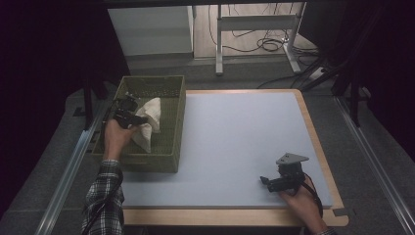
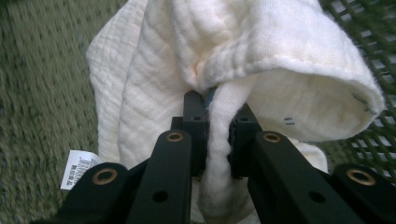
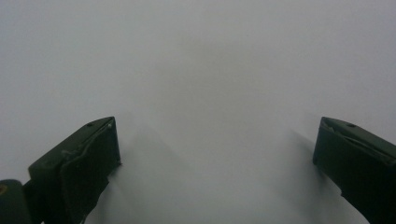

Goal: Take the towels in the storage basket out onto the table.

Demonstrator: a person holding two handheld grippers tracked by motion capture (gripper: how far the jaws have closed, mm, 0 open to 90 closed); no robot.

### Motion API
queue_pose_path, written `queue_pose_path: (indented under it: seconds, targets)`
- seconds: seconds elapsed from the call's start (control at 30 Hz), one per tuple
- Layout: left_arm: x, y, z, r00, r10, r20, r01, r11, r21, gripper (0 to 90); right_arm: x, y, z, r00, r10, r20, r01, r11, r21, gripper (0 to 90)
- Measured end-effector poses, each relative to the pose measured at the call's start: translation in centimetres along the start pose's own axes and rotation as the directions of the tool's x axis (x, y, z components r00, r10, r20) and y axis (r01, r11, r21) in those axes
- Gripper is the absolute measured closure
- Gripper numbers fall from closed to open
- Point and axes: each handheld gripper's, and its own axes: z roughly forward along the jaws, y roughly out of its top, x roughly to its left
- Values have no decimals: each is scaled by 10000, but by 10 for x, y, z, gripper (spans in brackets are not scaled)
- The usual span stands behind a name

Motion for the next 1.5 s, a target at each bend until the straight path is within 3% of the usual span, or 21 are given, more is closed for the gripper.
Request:
queue_pose_path:
  seconds: [0.23, 0.47, 0.7, 0.87, 1.07, 1.5]
  targets:
    - [-5, -3, -16, 9994, 336, 79, -326, 9944, -1003, 813, 0, 0, 0, 10000, -1, 3, 1, 10000, 2, 5]
    - [-10, -4, -35, 9991, 377, 172, -328, 9728, -2293, 813, 0, 0, 0, 10000, 0, 3, 0, 10000, 6, 5]
    - [-18, -3, -51, 9983, 553, 197, -469, 9528, -3001, 813, 0, 0, 0, 10000, 0, 7, 0, 10000, 6, 5]
    - [-23, -2, -61, 9975, 704, 95, -632, 9405, -3339, 812, 0, 0, 0, 10000, -3, 6, 3, 10000, 7, 5]
    - [-28, 0, -77, 9969, 782, -115, -766, 9200, -3843, 812, 0, 0, 0, 10000, 0, 7, 0, 10000, 8, 5]
    - [-39, 14, -108, 9942, 1058, -172, -1027, 8941, -4359, 811, 0, 0, 0, 10000, 4, 4, -4, 10000, 10, 5]
